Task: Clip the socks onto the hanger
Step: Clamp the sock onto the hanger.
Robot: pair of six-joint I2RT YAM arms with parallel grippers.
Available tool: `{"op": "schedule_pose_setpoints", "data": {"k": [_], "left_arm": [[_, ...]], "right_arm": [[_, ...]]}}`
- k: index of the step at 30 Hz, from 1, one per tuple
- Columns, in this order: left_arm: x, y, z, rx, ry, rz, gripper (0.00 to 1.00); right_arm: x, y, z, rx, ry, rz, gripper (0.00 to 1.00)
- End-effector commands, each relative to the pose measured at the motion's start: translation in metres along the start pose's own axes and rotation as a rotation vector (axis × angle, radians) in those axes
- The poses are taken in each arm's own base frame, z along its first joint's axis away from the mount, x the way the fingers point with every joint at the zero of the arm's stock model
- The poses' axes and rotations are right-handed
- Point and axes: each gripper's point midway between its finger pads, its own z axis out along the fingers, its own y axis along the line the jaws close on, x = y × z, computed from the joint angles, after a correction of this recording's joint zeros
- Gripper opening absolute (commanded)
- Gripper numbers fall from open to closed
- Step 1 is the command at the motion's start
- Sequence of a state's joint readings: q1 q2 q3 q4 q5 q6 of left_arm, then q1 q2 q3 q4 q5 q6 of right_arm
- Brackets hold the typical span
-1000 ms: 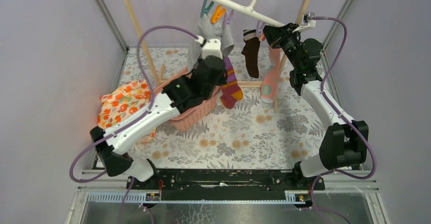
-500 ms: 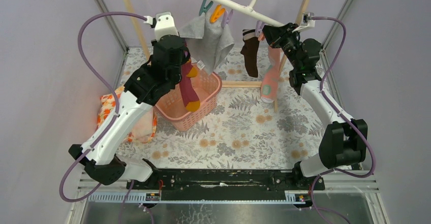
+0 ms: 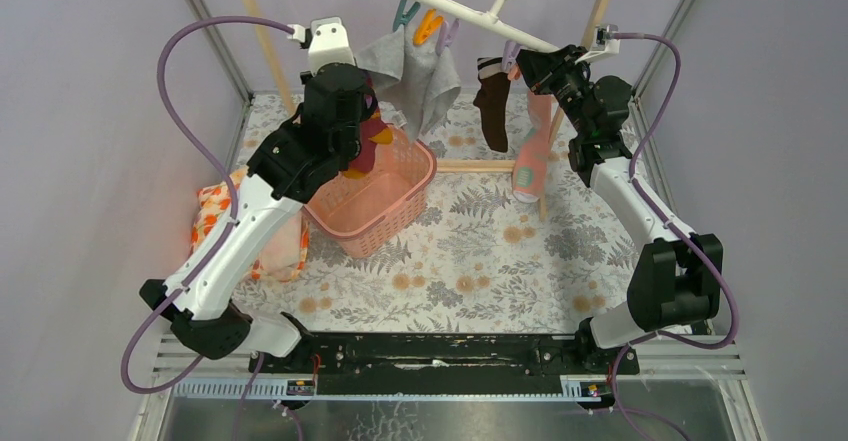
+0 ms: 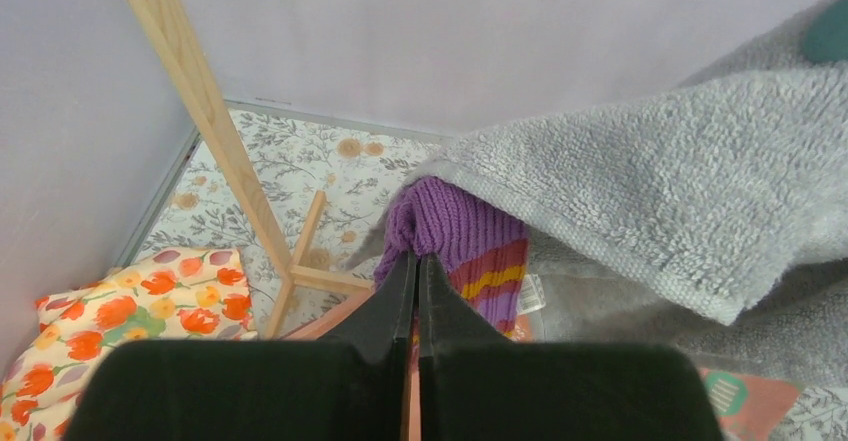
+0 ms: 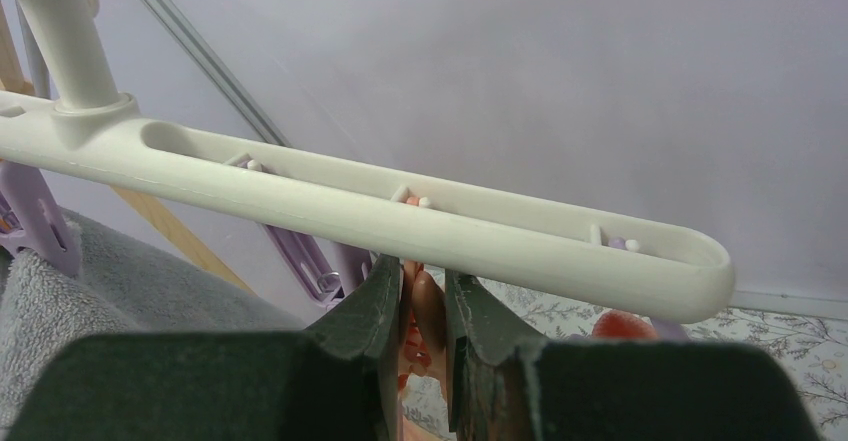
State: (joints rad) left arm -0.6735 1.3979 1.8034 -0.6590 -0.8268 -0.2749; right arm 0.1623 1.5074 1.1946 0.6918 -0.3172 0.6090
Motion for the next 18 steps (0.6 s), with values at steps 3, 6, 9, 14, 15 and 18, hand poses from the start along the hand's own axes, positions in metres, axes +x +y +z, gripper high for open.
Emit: {"op": "schedule_pose_setpoints", "data": {"k": [3, 6, 9, 14, 15, 18], "left_arm": [[0.017, -0.020, -0.003, 0.072, 0.024, -0.003, 0.00], [0.048, -0.041, -0.011, 0.133, 0.073, 0.020, 0.00], [0.081, -0.067, -0.023, 0.207, 0.133, 0.038, 0.00], [0.144, -0.102, -0.045, 0.298, 0.237, 0.082, 0.00], [0.155, -0.106, -0.048, 0.316, 0.254, 0.083, 0.00], [0.166, -0.115, -0.059, 0.403, 0.278, 0.040, 0.00]], "right_arm": [[0.104, -0.063, -0.026, 0.182, 0.326, 0.118, 0.00], [0.106, -0.066, -0.027, 0.191, 0.329, 0.117, 0.00], [0.108, -0.068, -0.026, 0.194, 0.332, 0.120, 0.00], [0.111, -0.069, -0.026, 0.194, 0.339, 0.124, 0.00], [0.111, -0.069, -0.026, 0.194, 0.340, 0.124, 0.00], [0.112, -0.069, -0.026, 0.191, 0.343, 0.125, 0.00]]}}
